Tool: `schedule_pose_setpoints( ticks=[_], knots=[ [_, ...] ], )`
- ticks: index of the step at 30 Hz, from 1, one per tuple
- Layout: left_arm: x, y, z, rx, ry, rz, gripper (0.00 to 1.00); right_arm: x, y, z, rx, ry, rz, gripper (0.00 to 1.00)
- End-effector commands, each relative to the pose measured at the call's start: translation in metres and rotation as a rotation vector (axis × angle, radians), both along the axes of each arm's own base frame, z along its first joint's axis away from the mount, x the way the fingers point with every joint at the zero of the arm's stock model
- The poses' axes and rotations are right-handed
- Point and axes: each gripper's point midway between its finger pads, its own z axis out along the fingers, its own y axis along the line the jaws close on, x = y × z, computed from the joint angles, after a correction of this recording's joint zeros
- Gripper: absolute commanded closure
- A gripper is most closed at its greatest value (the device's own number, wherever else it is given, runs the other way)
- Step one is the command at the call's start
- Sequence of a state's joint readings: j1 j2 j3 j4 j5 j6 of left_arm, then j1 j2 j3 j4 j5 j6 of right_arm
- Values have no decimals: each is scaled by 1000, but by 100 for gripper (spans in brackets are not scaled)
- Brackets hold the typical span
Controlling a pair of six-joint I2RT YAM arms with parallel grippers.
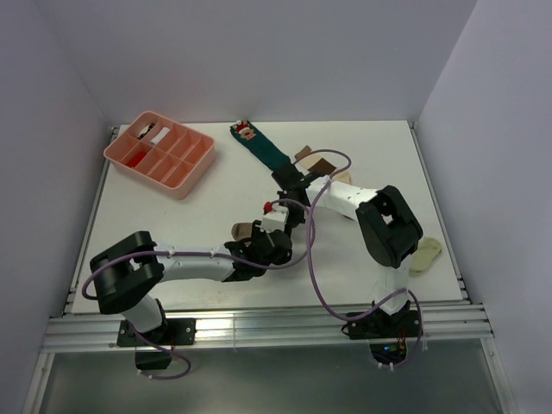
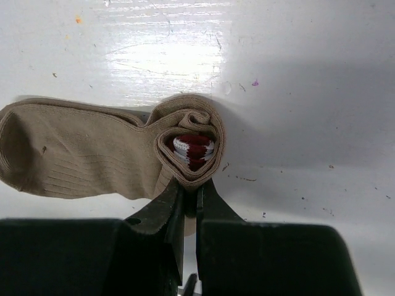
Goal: Roll the socks
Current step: Roll the sock at the center of the board.
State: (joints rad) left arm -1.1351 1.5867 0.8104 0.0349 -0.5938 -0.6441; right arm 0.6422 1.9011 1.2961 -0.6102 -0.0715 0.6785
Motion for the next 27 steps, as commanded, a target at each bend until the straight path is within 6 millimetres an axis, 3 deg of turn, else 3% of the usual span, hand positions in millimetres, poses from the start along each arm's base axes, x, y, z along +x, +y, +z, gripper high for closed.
schedule_pose_setpoints(
  ticks=[1, 5, 14, 23, 27],
  knots=[
    [10, -9, 12, 57, -92, 24, 39, -10, -15, -7, -96, 42, 16, 100],
    [10, -23, 10, 88, -117, 15, 40, -11, -15, -6, -95, 46, 15, 100],
    [18, -33, -7, 160, -128, 30, 43, -15, -9, -7, -85, 60, 25, 100],
    [22, -30, -23, 229, -117, 60, 50, -19, -5, -8, -80, 67, 32, 100],
    [22, -26, -32, 261, -109, 74, 59, -22, -5, -9, -78, 75, 33, 100]
  ],
)
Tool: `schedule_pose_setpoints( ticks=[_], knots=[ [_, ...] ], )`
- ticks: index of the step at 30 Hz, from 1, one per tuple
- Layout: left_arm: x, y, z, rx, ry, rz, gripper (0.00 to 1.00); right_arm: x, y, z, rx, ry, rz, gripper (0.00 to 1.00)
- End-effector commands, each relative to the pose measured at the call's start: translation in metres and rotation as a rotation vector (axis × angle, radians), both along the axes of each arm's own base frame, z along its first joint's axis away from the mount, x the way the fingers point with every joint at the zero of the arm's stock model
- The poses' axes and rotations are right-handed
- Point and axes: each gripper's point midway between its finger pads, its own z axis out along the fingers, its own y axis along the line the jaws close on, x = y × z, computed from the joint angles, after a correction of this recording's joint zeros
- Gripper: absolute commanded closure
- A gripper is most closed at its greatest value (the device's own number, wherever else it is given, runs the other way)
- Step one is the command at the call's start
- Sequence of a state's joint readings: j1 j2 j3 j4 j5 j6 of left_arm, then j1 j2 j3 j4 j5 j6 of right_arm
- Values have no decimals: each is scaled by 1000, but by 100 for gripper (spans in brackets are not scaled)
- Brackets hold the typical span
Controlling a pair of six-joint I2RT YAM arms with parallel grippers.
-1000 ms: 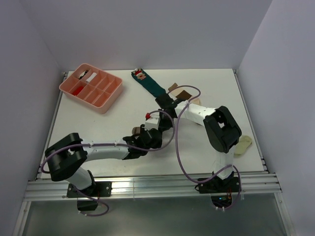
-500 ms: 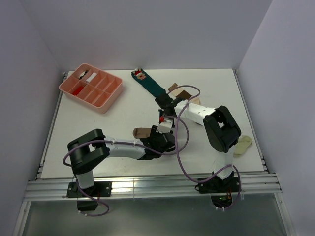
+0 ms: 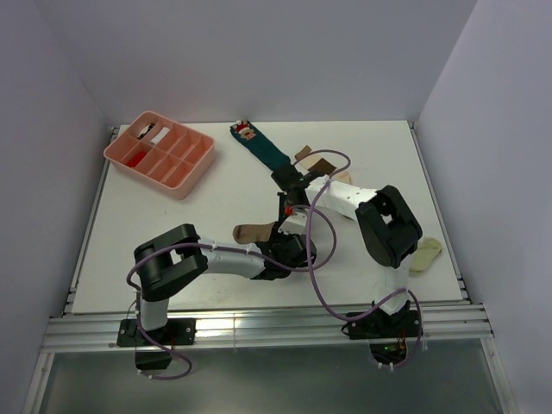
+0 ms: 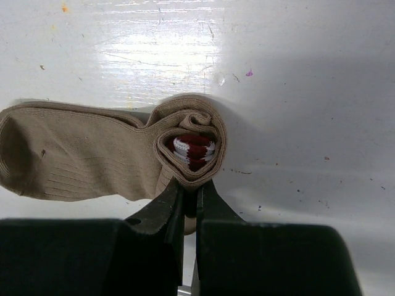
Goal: Roll the socks
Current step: Roll the sock at the center of the board.
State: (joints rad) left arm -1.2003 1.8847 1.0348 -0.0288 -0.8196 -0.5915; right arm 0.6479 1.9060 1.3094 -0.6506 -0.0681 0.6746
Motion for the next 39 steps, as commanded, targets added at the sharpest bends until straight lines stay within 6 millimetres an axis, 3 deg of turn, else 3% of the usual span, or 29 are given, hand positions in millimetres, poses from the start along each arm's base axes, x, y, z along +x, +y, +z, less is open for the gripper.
schedule_pose_setpoints(
  ticks=[1, 5, 8, 11, 14, 18, 19, 24, 27, 28, 29, 31, 35, 39],
  knots=[
    [1, 0, -3, 34, 3, 17, 61, -16, -2, -8, -51, 50, 24, 100],
    [-1, 8, -13, 52, 23, 43, 87, -14, 4, -6, -11, 33, 24, 100],
    [-6, 16, -19, 50, 45, 58, 99, -12, 13, -1, 52, 1, 16, 100],
    [-12, 24, -26, 25, 86, 64, 99, -11, 19, 7, 111, -22, -5, 99],
    [-16, 32, -23, -46, 125, 72, 99, 1, 28, 21, 200, -94, -39, 87],
    [-19, 42, -22, -133, 168, 80, 99, 14, 28, 43, 296, -178, -113, 60],
    [-22, 49, -27, -140, 184, 85, 99, 18, 27, 53, 323, -208, -123, 56],
    [-26, 46, -11, -332, 236, 64, 99, 35, 20, 77, 402, -311, -179, 40],
    [-24, 55, -2, -457, 259, 73, 99, 39, 19, 87, 444, -348, -187, 35],
    [-28, 63, -8, -489, 298, 83, 99, 37, 18, 88, 456, -354, -183, 35],
    [-25, 61, 5, -556, 285, 77, 99, 38, 20, 92, 477, -367, -175, 34],
    [-29, 75, 0, -616, 339, 123, 99, 35, 22, 89, 489, -363, -161, 34],
    [-28, 89, 13, -774, 364, 172, 99, 31, 32, 85, 553, -361, -109, 34],
    [-29, 105, 9, -877, 402, 249, 99, 23, 42, 76, 586, -340, -45, 36]
  ],
)
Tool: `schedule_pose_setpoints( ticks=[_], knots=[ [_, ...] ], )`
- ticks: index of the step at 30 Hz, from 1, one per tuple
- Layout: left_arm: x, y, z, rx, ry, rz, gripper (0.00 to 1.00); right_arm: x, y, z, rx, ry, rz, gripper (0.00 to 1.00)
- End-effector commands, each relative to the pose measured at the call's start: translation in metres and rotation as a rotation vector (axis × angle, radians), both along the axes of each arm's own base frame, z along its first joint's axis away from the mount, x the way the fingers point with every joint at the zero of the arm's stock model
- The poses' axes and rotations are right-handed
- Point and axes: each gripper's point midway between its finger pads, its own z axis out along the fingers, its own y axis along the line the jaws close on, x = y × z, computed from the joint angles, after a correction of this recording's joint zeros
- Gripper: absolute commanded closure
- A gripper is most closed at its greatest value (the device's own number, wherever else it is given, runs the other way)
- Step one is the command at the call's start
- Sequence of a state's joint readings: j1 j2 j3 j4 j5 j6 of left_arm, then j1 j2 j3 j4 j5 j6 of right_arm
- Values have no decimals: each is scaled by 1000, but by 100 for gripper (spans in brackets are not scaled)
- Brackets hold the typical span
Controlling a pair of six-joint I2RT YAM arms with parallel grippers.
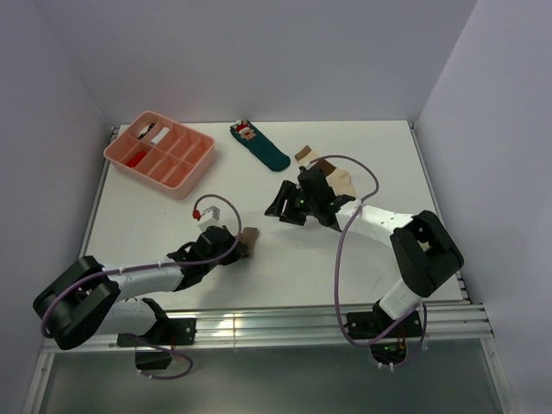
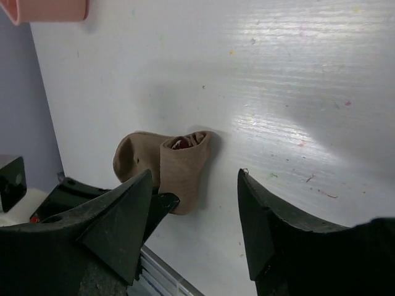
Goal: Roll the socks
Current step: Roll the sock at the center of the board.
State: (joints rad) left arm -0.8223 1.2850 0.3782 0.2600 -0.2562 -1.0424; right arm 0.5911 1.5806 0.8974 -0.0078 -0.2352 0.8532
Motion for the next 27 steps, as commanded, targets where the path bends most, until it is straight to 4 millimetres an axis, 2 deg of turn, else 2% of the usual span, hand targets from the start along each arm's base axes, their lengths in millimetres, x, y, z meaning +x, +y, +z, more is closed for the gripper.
schedule_pose_setpoints(
  ticks=[1, 7, 15, 22, 27],
  knots=[
    [-10, 0, -2, -156, 96, 40, 99, 1, 19, 10, 77, -65, 90, 36],
    [-18, 15, -17, -247, 185, 124, 100, -15, 40, -9, 79, -55, 215, 36],
    [-30, 35, -22, -359, 229, 250, 100, -40, 65, -37, 95, 4, 354, 36],
    [-38, 40, -27, -402, 234, 262, 99, -57, 83, -45, 138, 27, 456, 36],
    [-40, 39, -32, -391, 260, 260, 99, -61, 93, -53, 142, 47, 491, 36]
  ],
)
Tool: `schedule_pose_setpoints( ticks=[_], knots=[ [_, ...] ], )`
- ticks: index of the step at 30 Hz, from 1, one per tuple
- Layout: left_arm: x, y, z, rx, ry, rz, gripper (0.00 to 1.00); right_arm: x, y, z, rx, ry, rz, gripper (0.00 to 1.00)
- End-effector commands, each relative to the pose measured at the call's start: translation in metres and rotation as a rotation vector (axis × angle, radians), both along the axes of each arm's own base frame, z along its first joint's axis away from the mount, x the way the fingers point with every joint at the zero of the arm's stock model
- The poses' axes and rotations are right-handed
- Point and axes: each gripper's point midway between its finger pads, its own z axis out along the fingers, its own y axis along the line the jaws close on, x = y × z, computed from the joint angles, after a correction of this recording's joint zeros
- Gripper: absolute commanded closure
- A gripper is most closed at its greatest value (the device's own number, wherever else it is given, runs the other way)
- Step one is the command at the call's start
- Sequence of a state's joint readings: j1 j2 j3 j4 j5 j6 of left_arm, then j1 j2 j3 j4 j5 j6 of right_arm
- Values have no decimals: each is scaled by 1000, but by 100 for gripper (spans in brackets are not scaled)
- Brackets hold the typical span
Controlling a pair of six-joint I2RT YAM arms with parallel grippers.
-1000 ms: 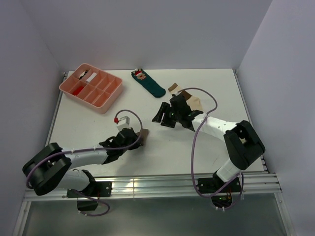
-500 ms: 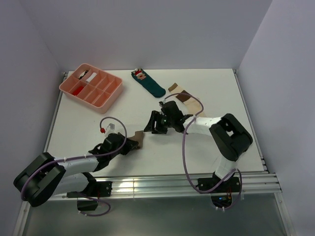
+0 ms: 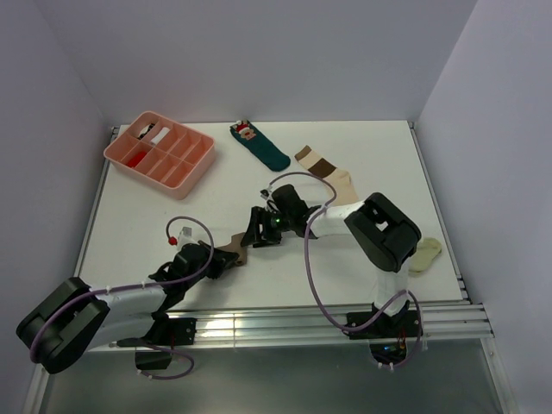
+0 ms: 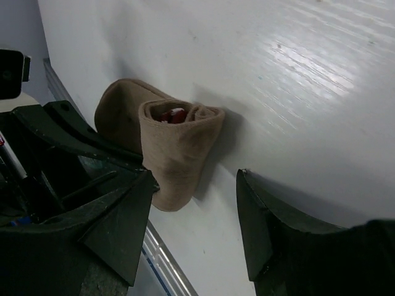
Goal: Roll the socks
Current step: Roll the sock at the center of the board.
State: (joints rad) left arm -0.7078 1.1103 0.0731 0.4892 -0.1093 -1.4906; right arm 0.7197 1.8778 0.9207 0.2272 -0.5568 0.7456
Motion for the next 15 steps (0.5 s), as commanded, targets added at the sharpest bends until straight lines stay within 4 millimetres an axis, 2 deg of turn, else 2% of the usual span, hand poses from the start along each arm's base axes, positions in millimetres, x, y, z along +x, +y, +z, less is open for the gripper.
schedule_pose_setpoints(
  ticks=[1, 6, 9, 12, 13, 15],
  knots=[
    [-16, 10, -27, 48, 92, -4, 100, 1, 17, 4, 41, -31, 57, 36],
    [-19, 14, -30, 47, 107, 8, 100, -4, 22, -10, 19, -4, 94, 38],
    [-21, 16, -30, 51, 109, 13, 100, -9, 24, -22, 7, 24, 122, 43],
    [-21, 19, -32, 74, 113, 16, 99, -14, 23, -33, -12, 44, 145, 58],
    [-20, 19, -30, 75, 108, 18, 99, -16, 21, -36, -20, 43, 152, 69],
    [-18, 18, -28, 88, 95, 6, 99, -16, 19, -37, -31, 36, 151, 84]
  ],
)
